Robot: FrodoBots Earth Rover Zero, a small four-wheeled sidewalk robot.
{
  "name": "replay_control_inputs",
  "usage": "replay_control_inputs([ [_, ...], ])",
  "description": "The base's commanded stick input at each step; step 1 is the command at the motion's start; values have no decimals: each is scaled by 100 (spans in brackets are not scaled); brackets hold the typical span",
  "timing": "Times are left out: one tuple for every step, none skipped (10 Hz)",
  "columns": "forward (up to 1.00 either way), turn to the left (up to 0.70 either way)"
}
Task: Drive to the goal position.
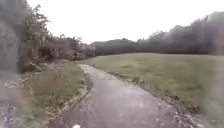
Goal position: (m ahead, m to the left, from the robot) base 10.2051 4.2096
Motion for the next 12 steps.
replay_control_inputs([
  [85, 0],
  [85, 0],
  [85, 0],
  [85, 0],
  [85, 0],
  [85, 0],
  [85, 0],
  [85, 0],
  [85, 0],
  [85, 0],
  [85, 0],
  [85, 0],
])
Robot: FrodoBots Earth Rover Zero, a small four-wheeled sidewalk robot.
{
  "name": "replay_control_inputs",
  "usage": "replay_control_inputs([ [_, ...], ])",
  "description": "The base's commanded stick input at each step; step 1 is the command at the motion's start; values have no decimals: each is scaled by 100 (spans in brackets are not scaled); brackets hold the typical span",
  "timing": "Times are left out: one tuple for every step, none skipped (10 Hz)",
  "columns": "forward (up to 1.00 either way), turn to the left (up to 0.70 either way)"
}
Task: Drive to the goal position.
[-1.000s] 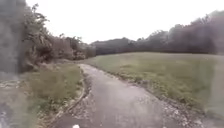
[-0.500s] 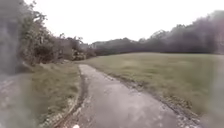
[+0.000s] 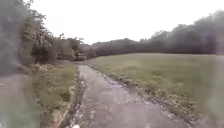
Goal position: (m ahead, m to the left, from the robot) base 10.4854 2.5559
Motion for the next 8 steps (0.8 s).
replay_control_inputs([
  [85, 0],
  [85, 0],
  [85, 0],
  [85, 6],
  [85, 15],
  [85, 31],
  [85, 33],
  [85, 34],
])
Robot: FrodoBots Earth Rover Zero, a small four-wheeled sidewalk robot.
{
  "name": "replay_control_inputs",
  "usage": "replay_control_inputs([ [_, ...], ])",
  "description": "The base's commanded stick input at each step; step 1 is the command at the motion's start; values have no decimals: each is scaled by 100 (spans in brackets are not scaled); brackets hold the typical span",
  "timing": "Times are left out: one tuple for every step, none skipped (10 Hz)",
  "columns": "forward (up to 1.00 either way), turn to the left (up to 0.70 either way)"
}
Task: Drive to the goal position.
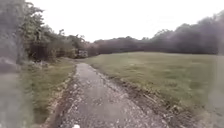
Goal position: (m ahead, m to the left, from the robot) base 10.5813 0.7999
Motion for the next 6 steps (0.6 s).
replay_control_inputs([
  [85, 34],
  [85, 30],
  [85, 11],
  [85, 0],
  [85, 0],
  [85, 0],
])
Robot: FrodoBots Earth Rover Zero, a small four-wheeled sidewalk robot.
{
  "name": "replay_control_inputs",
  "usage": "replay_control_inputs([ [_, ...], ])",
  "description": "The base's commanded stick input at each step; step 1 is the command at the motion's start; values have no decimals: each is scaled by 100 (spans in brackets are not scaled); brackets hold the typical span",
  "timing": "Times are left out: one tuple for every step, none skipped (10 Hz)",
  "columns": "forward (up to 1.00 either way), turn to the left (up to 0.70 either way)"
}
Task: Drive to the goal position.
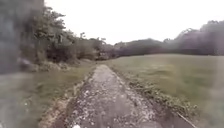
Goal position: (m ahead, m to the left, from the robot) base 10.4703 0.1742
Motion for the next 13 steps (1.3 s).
replay_control_inputs([
  [85, 0],
  [85, 0],
  [85, 0],
  [85, 0],
  [85, 0],
  [85, 0],
  [85, 0],
  [85, 0],
  [85, 0],
  [85, 0],
  [85, 0],
  [85, 1],
  [85, 3],
])
